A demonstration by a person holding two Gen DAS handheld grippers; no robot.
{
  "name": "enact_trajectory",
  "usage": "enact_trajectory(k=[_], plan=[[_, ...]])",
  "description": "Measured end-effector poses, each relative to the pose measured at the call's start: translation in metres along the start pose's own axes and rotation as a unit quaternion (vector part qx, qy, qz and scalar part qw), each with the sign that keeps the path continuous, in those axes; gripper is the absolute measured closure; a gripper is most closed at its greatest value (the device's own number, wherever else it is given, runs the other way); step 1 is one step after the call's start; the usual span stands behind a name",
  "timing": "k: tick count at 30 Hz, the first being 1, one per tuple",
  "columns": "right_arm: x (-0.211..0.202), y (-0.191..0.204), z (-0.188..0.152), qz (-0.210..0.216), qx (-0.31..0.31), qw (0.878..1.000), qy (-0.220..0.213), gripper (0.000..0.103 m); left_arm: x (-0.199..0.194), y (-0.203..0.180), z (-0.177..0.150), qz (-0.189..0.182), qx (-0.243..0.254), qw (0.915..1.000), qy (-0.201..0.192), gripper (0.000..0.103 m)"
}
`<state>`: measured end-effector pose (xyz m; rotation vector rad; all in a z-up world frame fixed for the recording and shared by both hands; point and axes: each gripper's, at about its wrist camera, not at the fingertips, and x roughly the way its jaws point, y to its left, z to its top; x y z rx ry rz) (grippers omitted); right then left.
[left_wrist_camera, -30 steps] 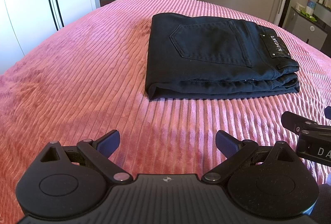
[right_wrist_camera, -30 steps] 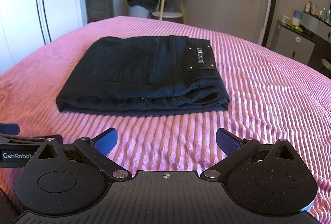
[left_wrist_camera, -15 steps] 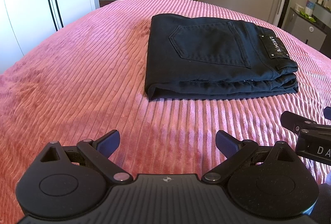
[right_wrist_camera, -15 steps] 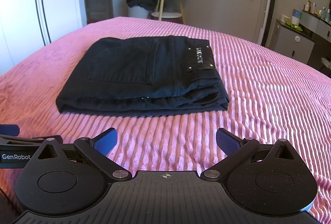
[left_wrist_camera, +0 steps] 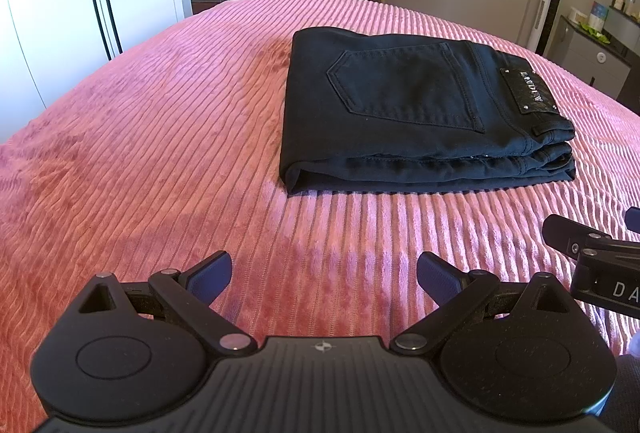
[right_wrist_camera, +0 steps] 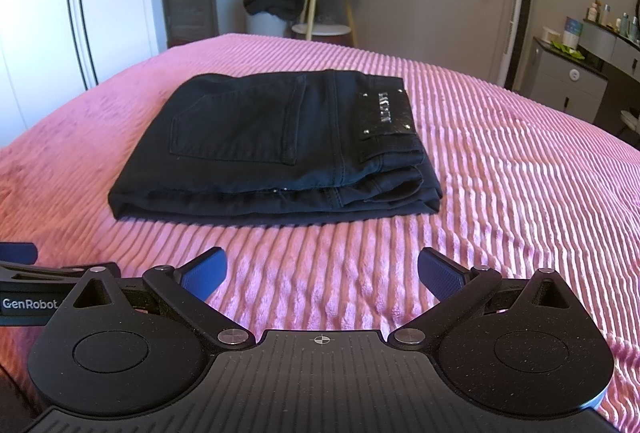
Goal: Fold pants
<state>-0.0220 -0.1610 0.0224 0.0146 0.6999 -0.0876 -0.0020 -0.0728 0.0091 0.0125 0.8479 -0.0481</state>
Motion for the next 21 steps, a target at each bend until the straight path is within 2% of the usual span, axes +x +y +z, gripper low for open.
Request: enact_trajectory(k=[21], plan=[[-0.0008, -0.0004, 0.0003, -0.001, 0.003, 1.0, 0.0, 0.0, -0.0031, -0.0008, 0.0, -0.006, 0.001, 1.0, -0.004, 0.004]])
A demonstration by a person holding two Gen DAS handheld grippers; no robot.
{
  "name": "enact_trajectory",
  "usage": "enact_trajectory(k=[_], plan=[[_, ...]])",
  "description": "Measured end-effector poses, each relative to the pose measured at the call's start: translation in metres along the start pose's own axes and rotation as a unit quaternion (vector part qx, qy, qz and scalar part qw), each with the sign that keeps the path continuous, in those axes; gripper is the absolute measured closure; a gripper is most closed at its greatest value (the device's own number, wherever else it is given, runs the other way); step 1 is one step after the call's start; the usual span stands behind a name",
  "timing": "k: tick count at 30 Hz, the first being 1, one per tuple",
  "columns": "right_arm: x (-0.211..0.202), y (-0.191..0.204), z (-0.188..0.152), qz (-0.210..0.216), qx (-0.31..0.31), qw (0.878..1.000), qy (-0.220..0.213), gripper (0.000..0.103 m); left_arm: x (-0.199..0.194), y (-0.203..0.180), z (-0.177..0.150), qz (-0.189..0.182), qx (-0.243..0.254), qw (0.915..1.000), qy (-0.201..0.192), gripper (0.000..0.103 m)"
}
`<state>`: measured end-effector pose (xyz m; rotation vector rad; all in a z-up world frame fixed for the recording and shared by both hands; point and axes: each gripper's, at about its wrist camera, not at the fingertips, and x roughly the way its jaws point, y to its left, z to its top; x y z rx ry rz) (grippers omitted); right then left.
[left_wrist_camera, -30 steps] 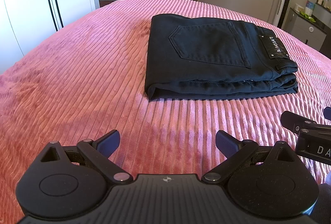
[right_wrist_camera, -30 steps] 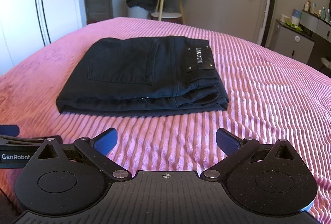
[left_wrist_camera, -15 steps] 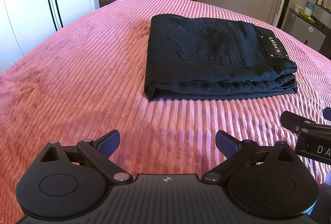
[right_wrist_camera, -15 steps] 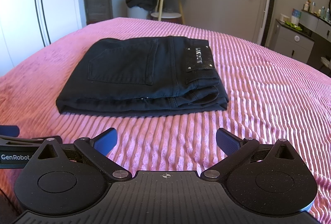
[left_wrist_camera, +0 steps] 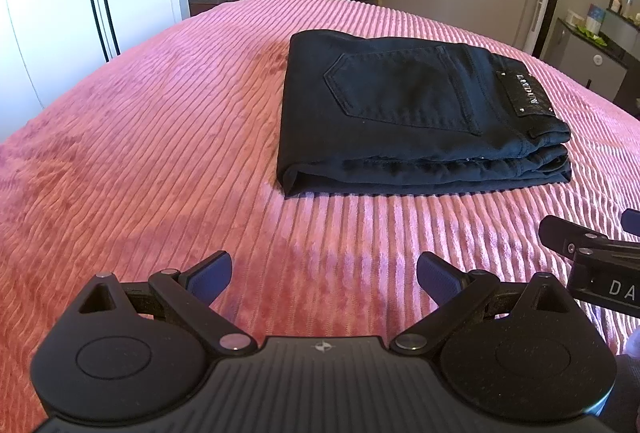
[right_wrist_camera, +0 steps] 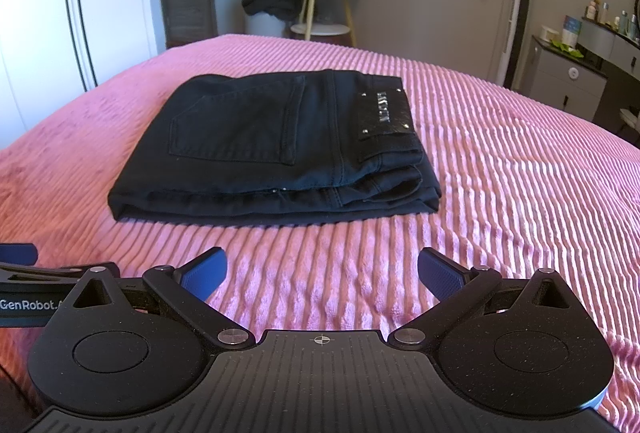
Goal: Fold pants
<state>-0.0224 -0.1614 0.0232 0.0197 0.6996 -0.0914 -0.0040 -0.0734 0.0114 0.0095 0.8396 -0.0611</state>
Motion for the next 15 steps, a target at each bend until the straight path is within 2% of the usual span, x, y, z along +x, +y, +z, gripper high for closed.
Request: enact_trajectory(k=[15], plan=[[-0.0004, 0.0035, 0.0006, -0.003, 0.008, 1.0, 0.001, 0.0, 0.0024, 0.0016, 0.0001, 0.002, 0.004, 1.0, 0.006, 0.004]])
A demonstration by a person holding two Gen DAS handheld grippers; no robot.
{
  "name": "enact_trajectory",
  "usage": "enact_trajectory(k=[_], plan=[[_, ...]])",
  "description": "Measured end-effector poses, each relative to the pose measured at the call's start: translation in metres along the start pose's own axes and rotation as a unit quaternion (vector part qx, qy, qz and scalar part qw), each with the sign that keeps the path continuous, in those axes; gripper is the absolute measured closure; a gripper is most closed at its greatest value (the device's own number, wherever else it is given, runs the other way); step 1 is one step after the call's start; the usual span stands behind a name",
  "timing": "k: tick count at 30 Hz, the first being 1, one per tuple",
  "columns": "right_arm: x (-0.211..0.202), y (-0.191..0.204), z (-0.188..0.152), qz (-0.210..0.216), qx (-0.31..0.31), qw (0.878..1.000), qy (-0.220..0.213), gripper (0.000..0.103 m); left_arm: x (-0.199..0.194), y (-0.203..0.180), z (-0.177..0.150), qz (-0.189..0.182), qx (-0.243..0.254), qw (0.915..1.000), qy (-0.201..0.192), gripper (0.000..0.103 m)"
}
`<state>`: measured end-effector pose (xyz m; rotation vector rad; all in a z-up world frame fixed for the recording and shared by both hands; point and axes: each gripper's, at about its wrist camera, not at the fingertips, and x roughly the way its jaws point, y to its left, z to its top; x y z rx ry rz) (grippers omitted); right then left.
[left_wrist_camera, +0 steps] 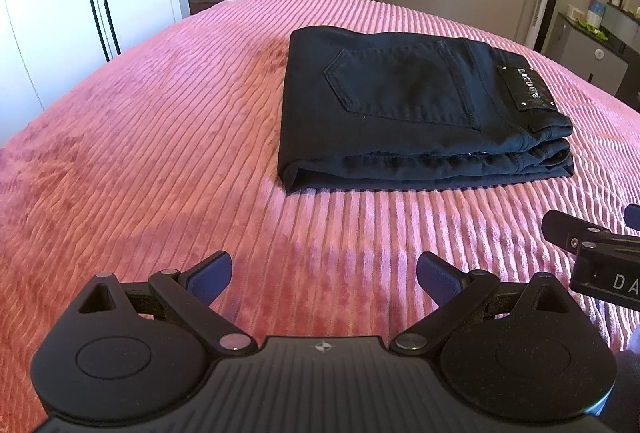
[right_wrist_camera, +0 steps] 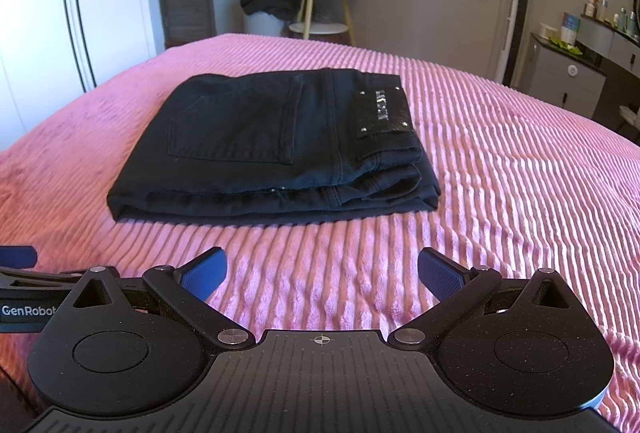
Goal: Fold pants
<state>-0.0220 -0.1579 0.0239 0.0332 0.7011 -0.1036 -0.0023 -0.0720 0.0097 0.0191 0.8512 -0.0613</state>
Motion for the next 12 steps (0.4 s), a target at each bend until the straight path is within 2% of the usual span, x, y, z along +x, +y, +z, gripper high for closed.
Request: enact_trajectory(k=[12], plan=[[0.0008, 0.0014, -0.0013, -0.001, 0.004, 1.0, 0.002, 0.0, -0.0021, -0.0016, -0.0021, -0.004, 0.006, 1.0, 0.002, 0.004]])
